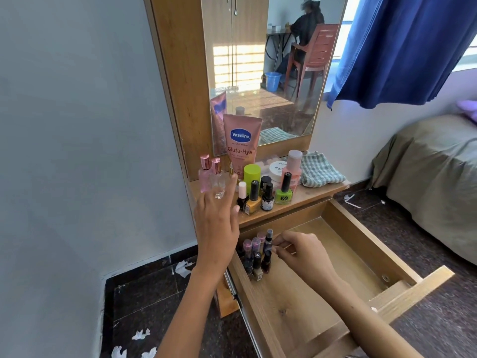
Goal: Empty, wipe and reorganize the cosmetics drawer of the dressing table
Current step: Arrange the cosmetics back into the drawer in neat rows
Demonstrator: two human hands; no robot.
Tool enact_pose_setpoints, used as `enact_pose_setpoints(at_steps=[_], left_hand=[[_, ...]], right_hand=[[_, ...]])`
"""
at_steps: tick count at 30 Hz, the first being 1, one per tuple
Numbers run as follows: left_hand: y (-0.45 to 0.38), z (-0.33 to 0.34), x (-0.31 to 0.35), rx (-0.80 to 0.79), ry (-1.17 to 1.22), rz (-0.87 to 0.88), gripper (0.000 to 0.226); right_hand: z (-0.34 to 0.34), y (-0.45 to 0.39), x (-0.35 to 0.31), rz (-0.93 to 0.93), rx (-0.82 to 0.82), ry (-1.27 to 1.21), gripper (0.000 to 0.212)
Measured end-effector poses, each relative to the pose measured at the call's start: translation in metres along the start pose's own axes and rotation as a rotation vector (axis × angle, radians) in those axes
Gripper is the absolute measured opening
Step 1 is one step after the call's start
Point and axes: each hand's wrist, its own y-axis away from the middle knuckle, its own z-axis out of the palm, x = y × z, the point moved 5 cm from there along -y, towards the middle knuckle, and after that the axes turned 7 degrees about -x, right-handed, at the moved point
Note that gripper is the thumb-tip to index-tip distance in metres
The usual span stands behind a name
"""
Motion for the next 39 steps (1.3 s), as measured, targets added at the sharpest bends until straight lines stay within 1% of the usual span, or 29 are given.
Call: enact_pose_setpoints(at_steps=[2, 4, 9, 12, 14, 15, 16, 19, 20, 22, 25, 29, 31, 32, 34, 36, 39], left_hand=[[-0.007, 0.0, 0.0, -0.012, -0.065, 0.012, 0.059], [-0.01, 0.0, -0.001, -0.007, -0.091, 0.019, 0.05], [-0.007, -0.008, -0.007, 0.145, 0.079, 0.007, 0.022], [0.004, -0.013, -0.008, 0.232, 0.173, -0.028, 0.019], [0.016, -0.017, -0.003, 0.3, 0.164, -0.017, 0.019], [0.023, -0.018, 0.0, 0.311, 0.162, 0.003, 0.019], [0.028, -0.017, 0.004, 0.294, 0.17, 0.029, 0.019], [0.044, -0.01, 0.019, 0.169, 0.218, 0.105, 0.021], [0.048, -0.007, 0.024, 0.129, 0.237, 0.117, 0.021], [0.055, -0.002, 0.029, 0.072, 0.296, 0.112, 0.021], [0.058, 0.004, 0.03, 0.023, 0.367, 0.084, 0.021], [0.055, 0.009, 0.027, -0.04, 0.408, 0.063, 0.028], [0.053, 0.009, 0.025, -0.061, 0.416, 0.069, 0.032], [0.053, 0.008, 0.023, -0.055, 0.415, 0.062, 0.031], [0.052, 0.003, 0.016, -0.023, 0.403, 0.038, 0.026], [0.052, -0.002, 0.008, 0.019, 0.396, 0.023, 0.019], [0.051, -0.008, -0.001, 0.061, 0.38, -0.009, 0.015]], right_hand=[[0.0, 0.001, 0.0, 0.0, 0.01, -0.027, 0.01], [0.0, 0.001, 0.001, -0.007, 0.009, -0.043, 0.01], [0.001, 0.001, 0.0, -0.032, 0.027, -0.06, 0.008], [-0.002, 0.002, -0.002, -0.075, 0.06, -0.111, 0.007], [-0.007, 0.004, -0.007, -0.157, 0.116, -0.2, 0.009], [-0.01, 0.005, -0.011, -0.205, 0.146, -0.25, 0.013], [-0.012, 0.007, -0.015, -0.251, 0.169, -0.292, 0.019], [-0.014, 0.008, -0.024, -0.359, 0.178, -0.335, 0.038], [-0.014, 0.009, -0.027, -0.385, 0.172, -0.324, 0.038], [-0.013, 0.011, -0.028, -0.417, 0.161, -0.29, 0.029], [-0.013, 0.014, -0.026, -0.418, 0.158, -0.262, 0.02], [-0.016, 0.016, -0.024, -0.362, 0.21, -0.25, 0.015], [-0.016, 0.013, -0.015, -0.267, 0.259, -0.207, 0.01], [-0.016, 0.011, -0.008, -0.187, 0.26, -0.184, 0.01], [-0.011, 0.005, 0.01, 0.004, 0.19, -0.136, 0.013], [-0.002, 0.002, 0.026, 0.16, 0.075, -0.122, 0.014], [0.013, -0.003, 0.034, 0.252, -0.078, -0.037, 0.01]])
